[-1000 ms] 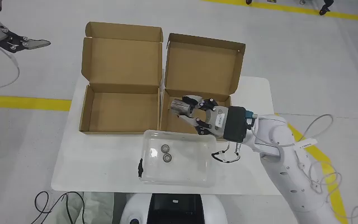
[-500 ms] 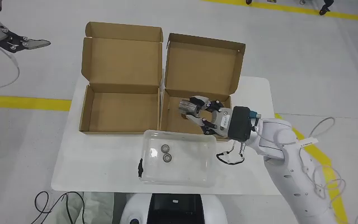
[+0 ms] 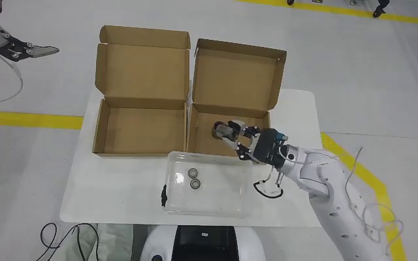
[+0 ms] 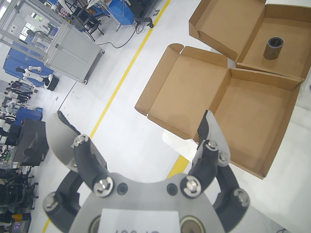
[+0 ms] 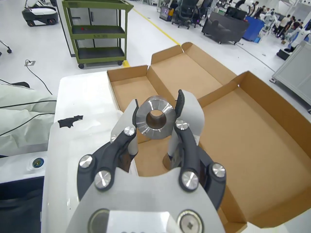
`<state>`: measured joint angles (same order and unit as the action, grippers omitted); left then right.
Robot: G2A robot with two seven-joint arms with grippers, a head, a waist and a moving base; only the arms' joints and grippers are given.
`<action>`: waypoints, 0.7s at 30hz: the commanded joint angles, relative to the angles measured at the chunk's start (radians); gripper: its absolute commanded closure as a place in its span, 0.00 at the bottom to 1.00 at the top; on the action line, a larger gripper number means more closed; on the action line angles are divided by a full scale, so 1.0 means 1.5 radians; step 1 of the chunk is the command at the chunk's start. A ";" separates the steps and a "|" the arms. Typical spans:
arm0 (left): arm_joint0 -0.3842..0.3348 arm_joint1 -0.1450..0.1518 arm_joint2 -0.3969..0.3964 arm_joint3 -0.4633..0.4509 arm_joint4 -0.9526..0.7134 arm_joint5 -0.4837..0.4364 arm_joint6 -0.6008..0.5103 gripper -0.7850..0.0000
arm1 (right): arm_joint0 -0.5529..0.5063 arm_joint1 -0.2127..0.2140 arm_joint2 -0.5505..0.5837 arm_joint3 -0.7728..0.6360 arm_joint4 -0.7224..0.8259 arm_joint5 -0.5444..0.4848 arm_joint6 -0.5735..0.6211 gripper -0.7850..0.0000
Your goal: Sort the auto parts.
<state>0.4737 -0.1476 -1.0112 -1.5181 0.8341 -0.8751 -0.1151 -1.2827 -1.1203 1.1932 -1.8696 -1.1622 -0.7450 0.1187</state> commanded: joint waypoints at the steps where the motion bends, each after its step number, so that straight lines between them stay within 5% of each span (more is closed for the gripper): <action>1: 0.000 0.000 0.000 0.000 0.000 0.000 0.000 0.00 | -0.002 0.000 -0.001 0.009 0.001 0.011 0.016 1.00; 21: 0.000 0.000 0.000 0.000 0.000 0.000 0.000 0.00 | 0.041 -0.012 -0.066 0.113 0.009 0.139 0.214 1.00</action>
<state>0.4737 -0.1476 -1.0112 -1.5181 0.8341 -0.8751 -0.1151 -1.2267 -1.1369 1.0983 -1.7094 -1.1520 -0.5411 0.4310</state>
